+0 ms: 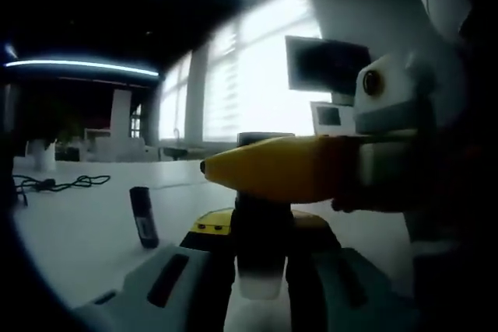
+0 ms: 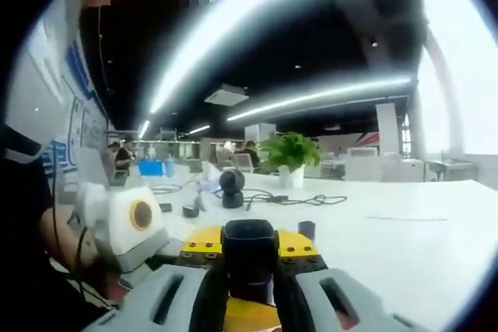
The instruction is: Pick up cosmetic bottle twist off cap place on table pick up cap screw tight cap place on table
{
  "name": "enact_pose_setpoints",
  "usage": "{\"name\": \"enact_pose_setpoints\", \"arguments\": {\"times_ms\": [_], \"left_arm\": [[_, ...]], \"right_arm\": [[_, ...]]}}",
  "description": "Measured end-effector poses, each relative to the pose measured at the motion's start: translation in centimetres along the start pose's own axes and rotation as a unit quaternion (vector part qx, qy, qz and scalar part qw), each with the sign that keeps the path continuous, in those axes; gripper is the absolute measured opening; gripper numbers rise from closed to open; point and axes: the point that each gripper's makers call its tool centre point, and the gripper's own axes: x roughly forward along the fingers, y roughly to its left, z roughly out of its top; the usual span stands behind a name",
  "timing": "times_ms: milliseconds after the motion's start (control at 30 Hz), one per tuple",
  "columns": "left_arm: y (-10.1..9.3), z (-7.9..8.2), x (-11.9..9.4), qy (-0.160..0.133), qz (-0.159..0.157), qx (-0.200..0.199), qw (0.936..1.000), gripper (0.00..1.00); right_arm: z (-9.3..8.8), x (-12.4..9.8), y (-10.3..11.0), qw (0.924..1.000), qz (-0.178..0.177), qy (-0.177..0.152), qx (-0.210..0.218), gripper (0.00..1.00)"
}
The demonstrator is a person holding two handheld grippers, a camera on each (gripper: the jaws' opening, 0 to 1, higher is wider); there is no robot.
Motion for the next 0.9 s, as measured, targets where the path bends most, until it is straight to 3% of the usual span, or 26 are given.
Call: {"name": "enact_pose_setpoints", "arguments": {"times_ms": [600, 900], "left_arm": [[1.1, 0.6, 0.4, -0.001, 0.051, 0.025, 0.9984, 0.13], [0.9, 0.4, 0.6, -0.002, 0.037, 0.023, 0.999, 0.14]], "right_arm": [[0.7, 0.0, -1.1, 0.9953, -0.095, -0.019, -0.002, 0.15], [0.6, -0.2, -1.2, 0.9964, -0.081, -0.022, -0.004, 0.15]]}}
